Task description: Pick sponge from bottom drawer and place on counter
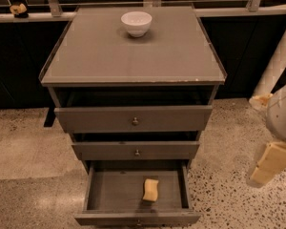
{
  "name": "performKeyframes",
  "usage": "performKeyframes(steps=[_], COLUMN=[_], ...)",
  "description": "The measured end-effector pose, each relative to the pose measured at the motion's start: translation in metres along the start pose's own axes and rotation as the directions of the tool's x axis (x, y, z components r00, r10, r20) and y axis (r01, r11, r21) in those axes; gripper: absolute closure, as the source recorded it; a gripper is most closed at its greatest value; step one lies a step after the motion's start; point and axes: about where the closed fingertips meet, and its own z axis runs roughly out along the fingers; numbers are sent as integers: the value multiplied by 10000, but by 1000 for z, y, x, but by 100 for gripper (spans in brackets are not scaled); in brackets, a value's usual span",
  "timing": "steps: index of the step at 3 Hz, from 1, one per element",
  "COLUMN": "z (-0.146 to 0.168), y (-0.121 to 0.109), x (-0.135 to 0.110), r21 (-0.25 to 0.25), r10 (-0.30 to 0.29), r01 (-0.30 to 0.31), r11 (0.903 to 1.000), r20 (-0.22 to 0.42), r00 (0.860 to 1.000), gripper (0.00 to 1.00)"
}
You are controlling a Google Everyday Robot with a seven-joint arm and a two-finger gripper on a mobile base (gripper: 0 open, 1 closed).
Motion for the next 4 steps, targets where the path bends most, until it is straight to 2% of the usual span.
performKeyframes(steps=[1,2,3,4], z=[48,97,143,184], y=[18,24,11,-4], x=[19,34,45,55], r21=[-136,-326,-502,-892], r10=[95,115,340,721], r01=[-99,-134,-393,-866], r11=[9999,9994,9980,9922], r20=[-293,-599,-1036,-1546], r00=[9995,9981,9940,9853], gripper=[0,0,0,0])
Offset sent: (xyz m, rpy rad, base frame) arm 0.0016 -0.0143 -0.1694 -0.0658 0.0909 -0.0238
